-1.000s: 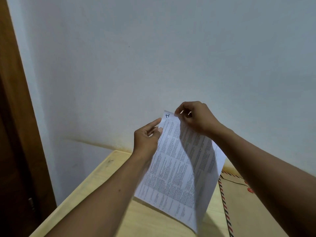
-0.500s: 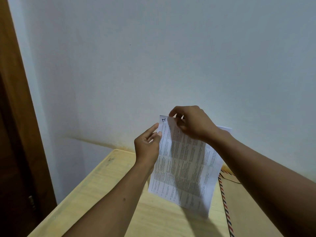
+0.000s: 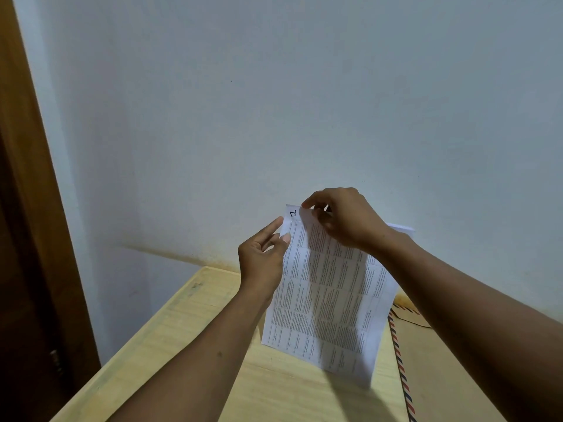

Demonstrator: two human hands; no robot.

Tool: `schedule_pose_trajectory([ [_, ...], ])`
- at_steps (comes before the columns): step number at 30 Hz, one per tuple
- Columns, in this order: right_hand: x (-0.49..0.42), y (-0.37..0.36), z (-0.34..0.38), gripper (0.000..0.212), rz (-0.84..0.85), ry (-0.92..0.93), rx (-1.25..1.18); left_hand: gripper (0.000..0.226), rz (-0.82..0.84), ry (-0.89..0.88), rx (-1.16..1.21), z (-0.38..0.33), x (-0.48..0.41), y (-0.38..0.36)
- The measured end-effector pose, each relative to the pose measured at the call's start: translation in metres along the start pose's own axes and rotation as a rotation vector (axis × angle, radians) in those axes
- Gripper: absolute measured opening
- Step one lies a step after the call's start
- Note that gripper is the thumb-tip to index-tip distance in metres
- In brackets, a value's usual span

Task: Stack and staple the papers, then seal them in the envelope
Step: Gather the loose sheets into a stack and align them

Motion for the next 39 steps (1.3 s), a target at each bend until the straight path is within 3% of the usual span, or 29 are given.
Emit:
schedule_pose_trajectory([
  [19, -0.004, 0.007, -0.003, 0.035, -0.020, -0.022, -0.028, 0.034, 0.022, 0.017, 0.033, -0.004, -0.007, 0.001],
  [28, 0.011, 0.029, -0.053, 0.022, -0.032, -0.241, -0.088, 0.032, -0.112, -0.008, -0.023, -0.025, -0.029, 0.028],
  [34, 0.039, 0.006, -0.077, 0.039, -0.260, -0.500, -0.628, 0.032, -0.179, -0.006, -0.052, -0.018, -0.031, 0.034],
  [39, 0.047, -0.016, -0.076, 0.055, -0.483, -0.691, -0.704, 0.033, -0.179, -0.009, -0.070, -0.014, -0.025, 0.025],
])
Point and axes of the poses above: each hand's wrist, its own x-axis away from the middle knuckle, its own y-axis out of the back of the hand, z = x × y, the point moved 5 cm from there along -x, towards the middle knuckle, and after that the axes turned 8 degrees about y, right-handed, at the moved point
